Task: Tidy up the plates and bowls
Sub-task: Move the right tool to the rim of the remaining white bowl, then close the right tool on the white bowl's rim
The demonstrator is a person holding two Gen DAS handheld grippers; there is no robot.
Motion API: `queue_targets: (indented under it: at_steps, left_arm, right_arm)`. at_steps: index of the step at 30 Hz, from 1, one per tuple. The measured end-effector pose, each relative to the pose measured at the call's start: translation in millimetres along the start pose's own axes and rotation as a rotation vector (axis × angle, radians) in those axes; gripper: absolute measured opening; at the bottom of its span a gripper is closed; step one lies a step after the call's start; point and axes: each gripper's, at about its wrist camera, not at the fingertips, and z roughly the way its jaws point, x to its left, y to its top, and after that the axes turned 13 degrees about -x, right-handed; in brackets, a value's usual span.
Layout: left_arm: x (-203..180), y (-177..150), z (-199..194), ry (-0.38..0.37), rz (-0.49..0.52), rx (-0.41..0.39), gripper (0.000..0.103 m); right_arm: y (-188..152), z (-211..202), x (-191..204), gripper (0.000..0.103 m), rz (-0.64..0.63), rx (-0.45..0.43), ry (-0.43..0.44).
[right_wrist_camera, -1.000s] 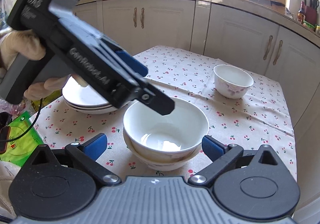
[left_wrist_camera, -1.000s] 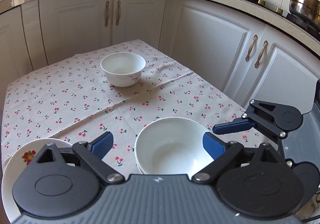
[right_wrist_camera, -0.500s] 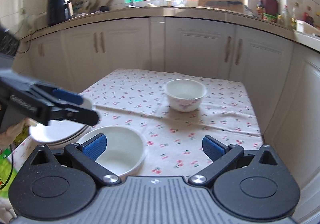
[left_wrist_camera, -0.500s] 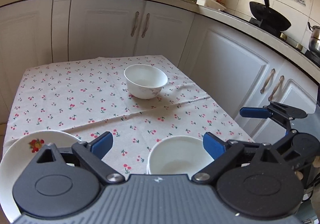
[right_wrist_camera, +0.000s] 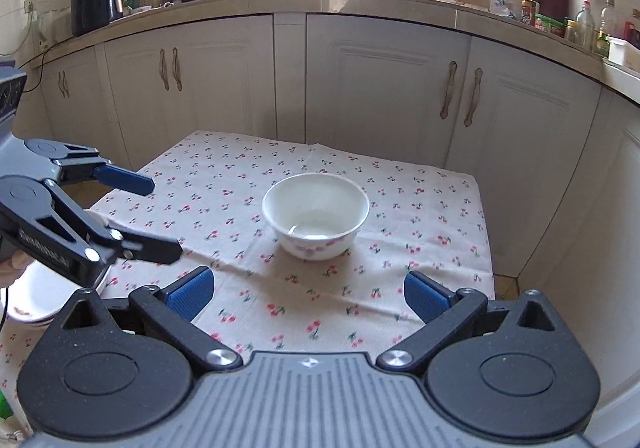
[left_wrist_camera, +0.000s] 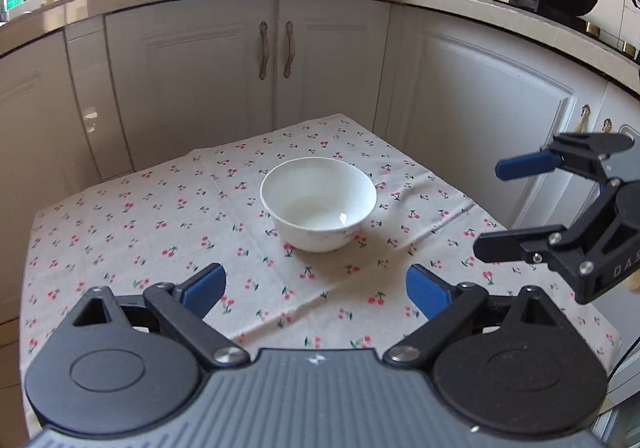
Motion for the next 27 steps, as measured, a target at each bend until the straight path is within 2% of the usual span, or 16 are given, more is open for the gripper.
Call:
queue_targets:
  at_steps: [4, 7, 11, 17, 21, 27]
  left_arm:
    - [1.3, 4.6, 29.5, 0.0, 0.022, 0.041, 0.096]
    - [-0.6, 8.2, 42.6, -0.037, 0.028, 0.083, 0.096]
    - [-1.7, 8.5, 63.1, -0.035, 0.074, 0.119, 0.096]
    - [1.0, 8.4, 84.1, -0.056, 0.097, 0.105, 0.096]
    - [-0.2, 5.5, 98.2, -0.061, 0.123, 0.126, 0.093]
    - [0.0, 5.6, 109.0, -0.074, 0.129, 0.117, 0.093]
  right_arm:
    - [13.4, 29.0, -15.2, 0.102, 0.022, 0.044, 0.033]
    - [19.5, 51.0, -25.4, 0.102, 0.045, 0.086, 0.056]
    - [26.0, 80.5, -41.8, 0.097, 0.119, 0.13, 0.088]
    - [34.5, 120.5, -63.1, 0.09, 0.227, 0.18, 0.107]
    - [37.1, 144.7, -67.8, 0.088, 0.245, 0.218, 0.094]
    - [39.9, 163.7, -73.0, 0.084, 0.301, 0.247, 0.127]
